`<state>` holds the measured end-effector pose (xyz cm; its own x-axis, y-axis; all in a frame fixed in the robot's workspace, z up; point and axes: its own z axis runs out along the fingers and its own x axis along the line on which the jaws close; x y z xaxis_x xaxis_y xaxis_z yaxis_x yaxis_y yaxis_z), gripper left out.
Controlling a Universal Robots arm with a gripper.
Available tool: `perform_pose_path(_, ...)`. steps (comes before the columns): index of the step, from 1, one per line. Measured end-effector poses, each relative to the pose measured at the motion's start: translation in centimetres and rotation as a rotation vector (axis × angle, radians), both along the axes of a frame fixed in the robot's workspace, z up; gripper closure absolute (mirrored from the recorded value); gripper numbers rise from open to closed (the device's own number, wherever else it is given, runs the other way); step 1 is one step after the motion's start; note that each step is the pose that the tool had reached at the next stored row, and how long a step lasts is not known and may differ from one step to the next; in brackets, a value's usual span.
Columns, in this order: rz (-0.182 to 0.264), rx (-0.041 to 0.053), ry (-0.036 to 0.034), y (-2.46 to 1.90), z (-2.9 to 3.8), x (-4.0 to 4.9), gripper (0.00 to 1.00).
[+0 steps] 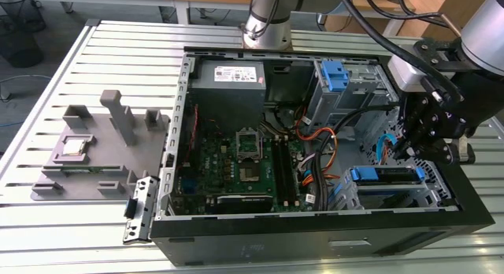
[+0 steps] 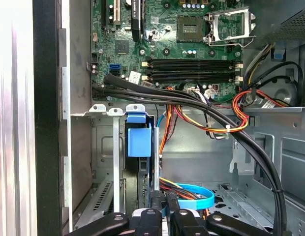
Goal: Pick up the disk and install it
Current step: 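Insert the first disk wire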
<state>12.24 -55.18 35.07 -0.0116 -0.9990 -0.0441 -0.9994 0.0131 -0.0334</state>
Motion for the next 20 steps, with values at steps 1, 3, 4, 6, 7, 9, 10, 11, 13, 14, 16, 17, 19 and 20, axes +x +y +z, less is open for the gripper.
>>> perform_pose_path(1,0.000,0.0000,0.0000,0.00,0.04,0.00,0.84)
perform_pose_path(3,0.000,0.0002,0.0000,0.00,0.04,0.00,0.84)
perform_pose_path(4,0.000,0.0002,0.0000,0.00,0.04,0.00,0.84)
perform_pose_path(6,0.000,0.0000,0.0000,0.00,0.06,0.00,0.84)
perform_pose_path(7,0.000,0.0000,0.0000,0.00,0.06,0.00,0.84)
perform_pose_path(9,0.000,-0.0003,0.0000,0.00,0.12,0.00,0.84)
perform_pose_path(10,0.000,-0.0003,0.0000,0.00,0.17,0.00,0.84)
perform_pose_path(11,0.000,0.0001,0.0000,0.00,0.19,0.00,0.84)
perform_pose_path(13,0.000,-0.0001,0.0000,0.00,0.30,0.00,0.84)
perform_pose_path(14,0.000,-0.0001,0.0000,0.00,0.36,0.00,0.84)
perform_pose_path(16,0.000,0.0001,0.0000,0.00,0.36,0.00,0.84)
perform_pose_path(17,0.000,0.0002,0.0000,0.00,0.36,0.00,0.84)
perform_pose_path(19,0.000,0.0001,-0.0004,0.00,0.36,-0.01,0.84)
perform_pose_path(20,0.000,0.0003,-0.0041,0.00,0.34,-0.06,0.84)
